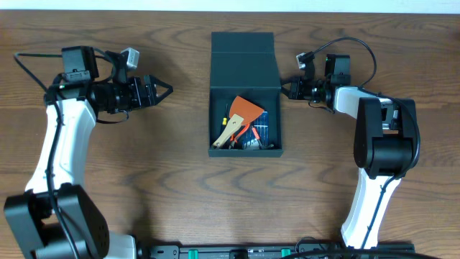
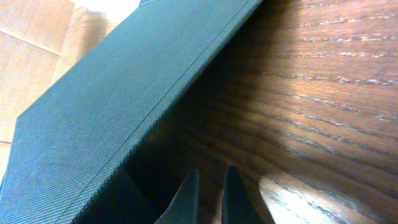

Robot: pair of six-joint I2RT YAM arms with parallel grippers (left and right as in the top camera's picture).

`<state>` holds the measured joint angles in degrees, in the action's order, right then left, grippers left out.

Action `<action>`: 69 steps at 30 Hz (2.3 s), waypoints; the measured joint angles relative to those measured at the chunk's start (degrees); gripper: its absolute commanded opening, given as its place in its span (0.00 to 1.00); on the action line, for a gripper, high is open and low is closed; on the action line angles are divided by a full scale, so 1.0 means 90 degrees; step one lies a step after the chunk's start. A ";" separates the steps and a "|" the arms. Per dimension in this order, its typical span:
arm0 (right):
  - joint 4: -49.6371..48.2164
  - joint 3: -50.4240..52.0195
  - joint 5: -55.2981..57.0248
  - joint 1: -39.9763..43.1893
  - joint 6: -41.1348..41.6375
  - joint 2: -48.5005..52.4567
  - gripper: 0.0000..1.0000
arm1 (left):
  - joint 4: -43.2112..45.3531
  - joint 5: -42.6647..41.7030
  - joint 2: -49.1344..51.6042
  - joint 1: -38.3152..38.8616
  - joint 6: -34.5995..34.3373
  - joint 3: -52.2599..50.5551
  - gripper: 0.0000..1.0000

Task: Pack container
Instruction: 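Bring both grippers against the upright lid's side edges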

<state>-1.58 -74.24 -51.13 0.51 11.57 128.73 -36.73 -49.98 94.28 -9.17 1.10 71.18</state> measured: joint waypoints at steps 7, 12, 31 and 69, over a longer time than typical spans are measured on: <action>0.0005 0.0000 -0.0100 0.0000 0.0005 0.0019 0.01 | 0.0835 0.0095 0.1115 0.0000 -0.0542 0.0000 0.47; 0.0005 0.0000 -0.0117 0.0000 0.0007 0.0024 0.01 | 0.1819 0.0029 0.1710 0.0000 -0.0996 0.0000 0.26; 0.0005 0.0000 -0.0134 -0.0005 0.0124 0.0027 0.01 | 0.5059 -0.0673 0.3075 0.0408 -0.3164 0.0007 0.06; 0.0002 0.0000 -0.0158 -0.0007 0.0163 0.0027 0.01 | 0.6902 -0.1719 0.4267 0.1370 -0.4554 0.0265 0.06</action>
<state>-1.56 -74.24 -52.56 0.45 13.04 128.97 25.39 -65.45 132.68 3.16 -39.88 73.56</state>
